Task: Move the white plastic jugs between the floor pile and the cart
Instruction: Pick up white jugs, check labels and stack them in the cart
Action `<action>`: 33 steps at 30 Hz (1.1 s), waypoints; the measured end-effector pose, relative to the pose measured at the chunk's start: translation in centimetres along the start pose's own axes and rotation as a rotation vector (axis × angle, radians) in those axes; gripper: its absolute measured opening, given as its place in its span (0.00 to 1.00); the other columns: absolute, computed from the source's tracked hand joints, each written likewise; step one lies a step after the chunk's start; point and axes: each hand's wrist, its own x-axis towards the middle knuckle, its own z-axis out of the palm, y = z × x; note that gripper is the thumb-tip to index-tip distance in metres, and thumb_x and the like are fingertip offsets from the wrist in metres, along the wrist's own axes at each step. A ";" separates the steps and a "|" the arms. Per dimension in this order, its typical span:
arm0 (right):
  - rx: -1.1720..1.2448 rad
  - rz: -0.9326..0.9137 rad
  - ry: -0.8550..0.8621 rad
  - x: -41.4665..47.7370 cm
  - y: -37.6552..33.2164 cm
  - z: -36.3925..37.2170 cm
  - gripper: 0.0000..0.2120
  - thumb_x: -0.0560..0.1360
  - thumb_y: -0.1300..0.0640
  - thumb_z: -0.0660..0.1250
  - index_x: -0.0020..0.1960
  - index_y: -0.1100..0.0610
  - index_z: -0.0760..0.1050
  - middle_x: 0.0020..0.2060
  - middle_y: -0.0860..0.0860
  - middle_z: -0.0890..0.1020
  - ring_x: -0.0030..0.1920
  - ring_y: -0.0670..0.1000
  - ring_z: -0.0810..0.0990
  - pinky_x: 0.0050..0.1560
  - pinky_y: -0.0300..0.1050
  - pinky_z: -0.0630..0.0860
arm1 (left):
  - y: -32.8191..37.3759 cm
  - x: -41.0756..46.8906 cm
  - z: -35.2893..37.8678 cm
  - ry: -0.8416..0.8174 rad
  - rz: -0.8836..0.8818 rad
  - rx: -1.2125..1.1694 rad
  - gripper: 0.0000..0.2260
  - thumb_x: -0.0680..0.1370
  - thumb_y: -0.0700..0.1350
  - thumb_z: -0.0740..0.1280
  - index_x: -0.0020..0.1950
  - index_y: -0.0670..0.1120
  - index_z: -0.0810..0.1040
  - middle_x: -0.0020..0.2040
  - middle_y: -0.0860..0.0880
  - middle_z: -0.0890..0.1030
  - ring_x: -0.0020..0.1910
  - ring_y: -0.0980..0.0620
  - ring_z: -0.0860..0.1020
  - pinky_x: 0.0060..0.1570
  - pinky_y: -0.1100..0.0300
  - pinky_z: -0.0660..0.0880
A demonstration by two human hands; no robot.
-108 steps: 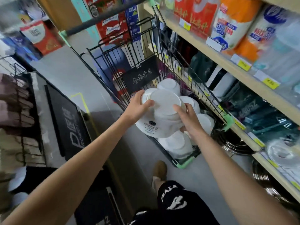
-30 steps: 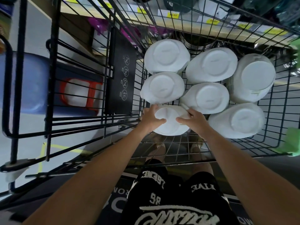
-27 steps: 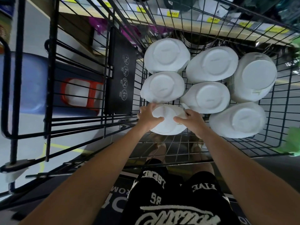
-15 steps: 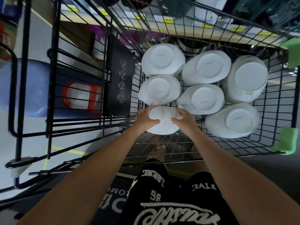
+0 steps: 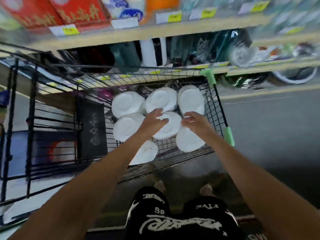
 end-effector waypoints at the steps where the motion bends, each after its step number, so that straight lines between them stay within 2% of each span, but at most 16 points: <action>1: 0.032 -0.016 0.006 -0.8 0.0 -2.4 0.15 0.75 0.57 0.70 0.61 0.51 0.73 0.47 0.47 0.80 0.46 0.45 0.78 0.49 0.43 0.74 | 2.2 -0.4 1.4 -0.008 0.038 0.007 0.23 0.77 0.43 0.69 0.71 0.47 0.69 0.67 0.46 0.73 0.60 0.52 0.74 0.54 0.62 0.70; 3: 0.105 -0.029 0.029 -2.8 -0.2 -7.5 0.16 0.77 0.59 0.68 0.64 0.56 0.72 0.48 0.49 0.78 0.45 0.46 0.77 0.51 0.43 0.76 | 6.7 -1.2 4.6 -0.035 0.109 0.008 0.22 0.77 0.42 0.69 0.70 0.47 0.69 0.67 0.46 0.73 0.56 0.54 0.74 0.53 0.62 0.70; 5: 0.202 -0.050 0.084 -4.9 0.0 -13.0 0.15 0.77 0.61 0.67 0.63 0.60 0.73 0.47 0.53 0.79 0.43 0.47 0.78 0.42 0.37 0.75 | 11.3 -2.2 8.6 -0.077 0.176 0.012 0.22 0.77 0.42 0.68 0.71 0.46 0.68 0.67 0.47 0.73 0.57 0.54 0.75 0.52 0.64 0.71; 8: 0.269 -0.124 0.135 -8.5 0.7 -21.2 0.09 0.77 0.58 0.67 0.55 0.51 0.73 0.49 0.52 0.81 0.45 0.48 0.78 0.45 0.42 0.71 | 18.1 -3.5 15.0 -0.113 0.289 0.047 0.22 0.78 0.42 0.67 0.72 0.46 0.68 0.66 0.49 0.74 0.58 0.55 0.74 0.46 0.70 0.71; 10: 0.283 -0.160 0.196 -10.7 1.5 -26.5 0.09 0.77 0.58 0.67 0.56 0.50 0.73 0.48 0.51 0.81 0.46 0.48 0.79 0.49 0.45 0.72 | 22.1 -4.2 19.2 -0.133 0.354 0.054 0.22 0.78 0.43 0.67 0.72 0.46 0.68 0.66 0.50 0.74 0.59 0.54 0.74 0.48 0.67 0.71; 13: 0.306 -0.203 0.292 -14.2 2.9 -33.9 0.10 0.77 0.57 0.68 0.58 0.51 0.74 0.48 0.50 0.82 0.47 0.49 0.80 0.49 0.45 0.73 | 27.5 -5.5 25.5 -0.161 0.413 0.034 0.19 0.79 0.45 0.66 0.70 0.48 0.70 0.66 0.50 0.75 0.61 0.53 0.74 0.57 0.59 0.72; 16: 0.375 -0.222 0.386 -17.4 4.9 -40.2 0.10 0.77 0.59 0.68 0.57 0.51 0.74 0.51 0.53 0.82 0.46 0.50 0.81 0.49 0.46 0.73 | 32.1 -6.9 31.3 -0.226 0.459 0.053 0.19 0.79 0.44 0.66 0.69 0.49 0.70 0.66 0.51 0.75 0.63 0.51 0.74 0.56 0.55 0.73; 19: 0.396 -0.244 0.436 -19.8 6.8 -46.1 0.08 0.77 0.58 0.68 0.54 0.50 0.75 0.49 0.51 0.82 0.43 0.47 0.81 0.51 0.46 0.74 | 36.3 -8.1 36.7 -0.298 0.513 0.081 0.19 0.79 0.44 0.65 0.71 0.48 0.69 0.66 0.51 0.75 0.63 0.51 0.74 0.57 0.54 0.73; 22: 0.416 -0.257 0.522 -21.3 8.2 -51.4 0.09 0.77 0.57 0.67 0.57 0.53 0.74 0.44 0.48 0.82 0.40 0.44 0.81 0.44 0.41 0.74 | 40.0 -8.6 41.5 -0.361 0.541 0.068 0.18 0.80 0.42 0.64 0.70 0.47 0.70 0.65 0.51 0.75 0.61 0.52 0.74 0.58 0.54 0.71; 24: 0.448 -0.267 0.581 -22.2 9.5 -55.0 0.10 0.78 0.57 0.67 0.59 0.54 0.74 0.42 0.47 0.82 0.41 0.46 0.81 0.40 0.38 0.73 | 42.6 -8.2 44.8 -0.403 0.571 0.080 0.18 0.80 0.42 0.64 0.70 0.46 0.70 0.65 0.50 0.75 0.57 0.54 0.75 0.53 0.58 0.72; 27: 0.471 -0.275 0.640 -23.2 11.4 -60.6 0.12 0.79 0.57 0.65 0.61 0.55 0.74 0.45 0.48 0.82 0.45 0.48 0.80 0.44 0.40 0.74 | 47.2 -7.0 50.2 -0.468 0.615 0.113 0.18 0.80 0.44 0.64 0.70 0.47 0.70 0.65 0.51 0.75 0.57 0.54 0.75 0.54 0.57 0.72; 30: 0.488 -0.264 0.715 -23.4 13.1 -66.9 0.08 0.79 0.56 0.65 0.58 0.53 0.75 0.47 0.48 0.83 0.46 0.48 0.82 0.48 0.44 0.74 | 52.4 -5.5 56.2 -0.525 0.652 0.116 0.18 0.80 0.46 0.64 0.70 0.47 0.70 0.64 0.51 0.75 0.58 0.54 0.76 0.53 0.58 0.73; 33: 0.509 -0.251 0.809 -22.9 14.8 -74.3 0.10 0.79 0.57 0.65 0.60 0.54 0.74 0.47 0.50 0.83 0.45 0.49 0.82 0.48 0.45 0.73 | 57.8 -3.9 62.8 -0.580 0.710 0.134 0.16 0.80 0.47 0.64 0.68 0.48 0.71 0.63 0.51 0.76 0.58 0.53 0.76 0.59 0.53 0.72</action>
